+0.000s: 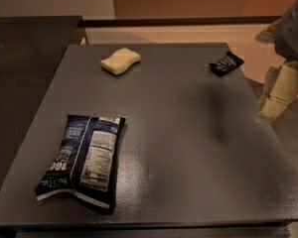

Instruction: Pick rxbar chocolate

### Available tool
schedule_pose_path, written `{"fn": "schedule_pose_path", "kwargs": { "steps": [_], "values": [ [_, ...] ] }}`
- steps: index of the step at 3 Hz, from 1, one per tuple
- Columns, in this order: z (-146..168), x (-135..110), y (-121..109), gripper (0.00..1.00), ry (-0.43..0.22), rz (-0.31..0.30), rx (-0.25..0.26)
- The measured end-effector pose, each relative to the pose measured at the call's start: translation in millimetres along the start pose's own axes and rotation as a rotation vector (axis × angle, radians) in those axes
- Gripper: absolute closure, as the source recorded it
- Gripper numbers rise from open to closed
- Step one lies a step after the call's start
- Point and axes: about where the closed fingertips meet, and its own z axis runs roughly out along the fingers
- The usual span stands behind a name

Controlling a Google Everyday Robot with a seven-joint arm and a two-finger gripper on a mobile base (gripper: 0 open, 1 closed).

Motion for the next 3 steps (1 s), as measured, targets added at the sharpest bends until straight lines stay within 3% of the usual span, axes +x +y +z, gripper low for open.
{"fn": "schedule_pose_path", "kwargs": {
  "steps": [3],
  "values": [
    [71.5,-10.1,-102.4,0.00,-0.290,0.145,0.040]
  ]
}}
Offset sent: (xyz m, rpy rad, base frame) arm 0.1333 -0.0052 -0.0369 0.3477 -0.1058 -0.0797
